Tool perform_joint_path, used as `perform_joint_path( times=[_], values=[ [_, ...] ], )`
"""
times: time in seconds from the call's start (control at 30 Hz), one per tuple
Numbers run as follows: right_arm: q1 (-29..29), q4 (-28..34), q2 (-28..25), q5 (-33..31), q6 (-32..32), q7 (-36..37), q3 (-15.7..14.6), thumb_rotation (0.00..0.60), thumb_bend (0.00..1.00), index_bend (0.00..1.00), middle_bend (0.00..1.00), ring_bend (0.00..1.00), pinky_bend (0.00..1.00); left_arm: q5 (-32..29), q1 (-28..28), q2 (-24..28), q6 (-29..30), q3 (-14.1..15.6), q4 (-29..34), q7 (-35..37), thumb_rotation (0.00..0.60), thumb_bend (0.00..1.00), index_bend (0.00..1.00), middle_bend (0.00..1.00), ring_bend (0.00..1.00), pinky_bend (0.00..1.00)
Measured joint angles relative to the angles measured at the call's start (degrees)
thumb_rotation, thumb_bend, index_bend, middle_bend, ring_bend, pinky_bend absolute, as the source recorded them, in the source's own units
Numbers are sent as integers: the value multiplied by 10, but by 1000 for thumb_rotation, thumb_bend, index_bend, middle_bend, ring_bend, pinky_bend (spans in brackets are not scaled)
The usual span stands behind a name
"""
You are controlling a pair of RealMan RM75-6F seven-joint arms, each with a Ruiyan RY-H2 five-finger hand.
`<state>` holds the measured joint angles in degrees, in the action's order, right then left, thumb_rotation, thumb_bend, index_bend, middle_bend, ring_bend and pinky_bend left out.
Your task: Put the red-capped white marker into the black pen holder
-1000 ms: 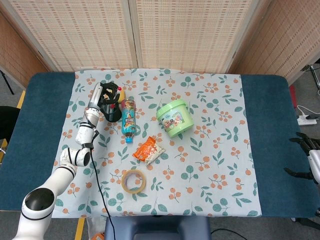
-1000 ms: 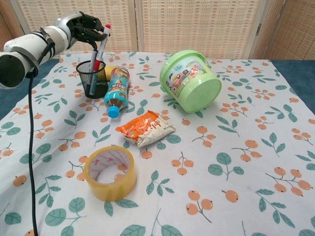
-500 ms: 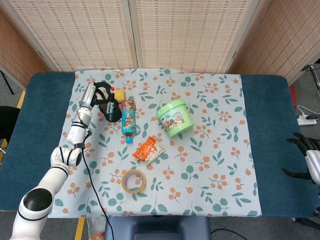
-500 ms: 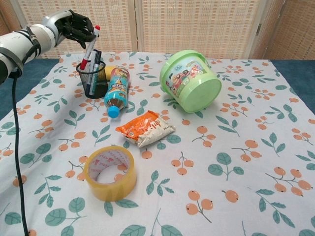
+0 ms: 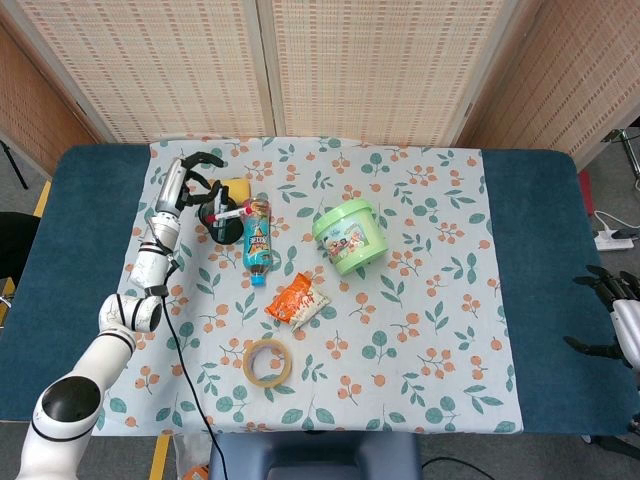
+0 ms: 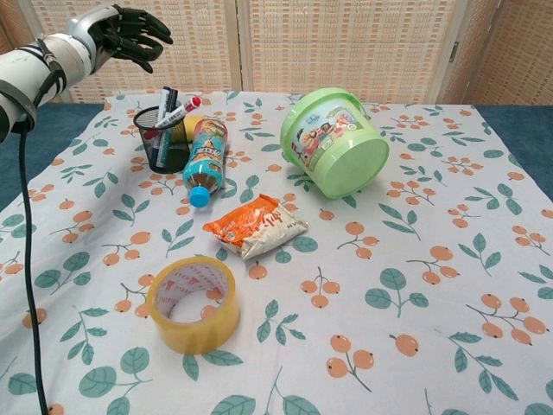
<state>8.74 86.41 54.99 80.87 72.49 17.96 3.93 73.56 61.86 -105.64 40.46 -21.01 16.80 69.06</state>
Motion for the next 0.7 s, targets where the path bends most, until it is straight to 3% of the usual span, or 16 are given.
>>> perform_joint_path(
  times=[0.2, 0.4, 0.5, 0.7],
  values=[
    [1, 0, -2, 8, 0, 10, -2, 600, 0, 239, 83, 154, 0, -1, -12, 10, 52, 1, -5, -52, 600, 400, 442, 311, 209, 503],
    [0, 3, -7, 34, 8, 31, -8, 600, 0, 239, 83, 146, 0, 8, -65, 45, 167, 16, 10, -212, 600, 391, 430, 281, 173, 435],
    [-2, 7, -9, 56, 21, 38, -13, 600, 0, 239, 83, 136, 0, 19, -118, 87, 249, 33, 65, -310, 600, 365, 392, 254, 147, 397],
    [-11, 17, -16, 103, 65, 46, -25, 600, 0, 239, 83, 130, 0, 32, -225, 200, 342, 74, 297, -455, 600, 323, 358, 226, 101, 327]
  ],
)
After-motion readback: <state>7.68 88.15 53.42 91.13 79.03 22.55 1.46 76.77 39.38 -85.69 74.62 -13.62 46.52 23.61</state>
